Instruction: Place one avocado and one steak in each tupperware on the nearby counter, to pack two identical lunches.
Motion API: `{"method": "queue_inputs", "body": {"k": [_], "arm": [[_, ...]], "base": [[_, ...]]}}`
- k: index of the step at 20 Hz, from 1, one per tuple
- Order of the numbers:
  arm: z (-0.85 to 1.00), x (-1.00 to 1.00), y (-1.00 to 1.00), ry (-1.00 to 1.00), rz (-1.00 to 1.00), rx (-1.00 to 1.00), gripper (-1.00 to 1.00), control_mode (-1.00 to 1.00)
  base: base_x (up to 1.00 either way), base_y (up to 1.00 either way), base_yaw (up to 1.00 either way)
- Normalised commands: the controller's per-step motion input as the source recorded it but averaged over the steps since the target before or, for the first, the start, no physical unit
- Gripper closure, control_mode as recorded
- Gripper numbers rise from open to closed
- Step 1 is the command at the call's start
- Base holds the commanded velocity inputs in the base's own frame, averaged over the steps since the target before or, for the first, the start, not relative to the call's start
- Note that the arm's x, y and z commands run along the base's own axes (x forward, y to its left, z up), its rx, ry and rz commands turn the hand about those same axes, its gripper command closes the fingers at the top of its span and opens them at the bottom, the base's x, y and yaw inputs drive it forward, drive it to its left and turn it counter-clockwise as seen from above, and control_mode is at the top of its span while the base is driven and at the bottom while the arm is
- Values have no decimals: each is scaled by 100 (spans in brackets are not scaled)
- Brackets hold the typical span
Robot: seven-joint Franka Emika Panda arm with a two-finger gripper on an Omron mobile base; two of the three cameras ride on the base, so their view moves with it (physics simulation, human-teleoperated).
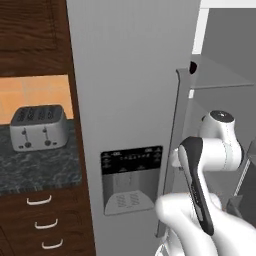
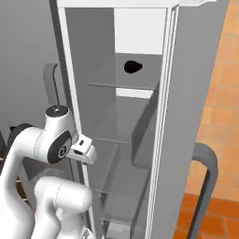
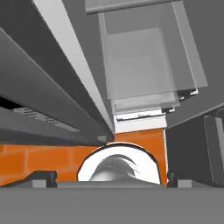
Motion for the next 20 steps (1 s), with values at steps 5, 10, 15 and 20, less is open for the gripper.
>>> {"method": "queue_inputs", "body": {"k": [5,10,15,20], "arm": [[0,0,0,0,0,0,-100,100],[-6,9,-2,0,1,0,-100,-100],[20,13,-39,-4,5,-21,-100,-100],[26,0,-46,-1,0,-31,-100,-100]], "base": [[22,-44,28],[4,-3,1],[0,0,0],[0,0,0]]}}
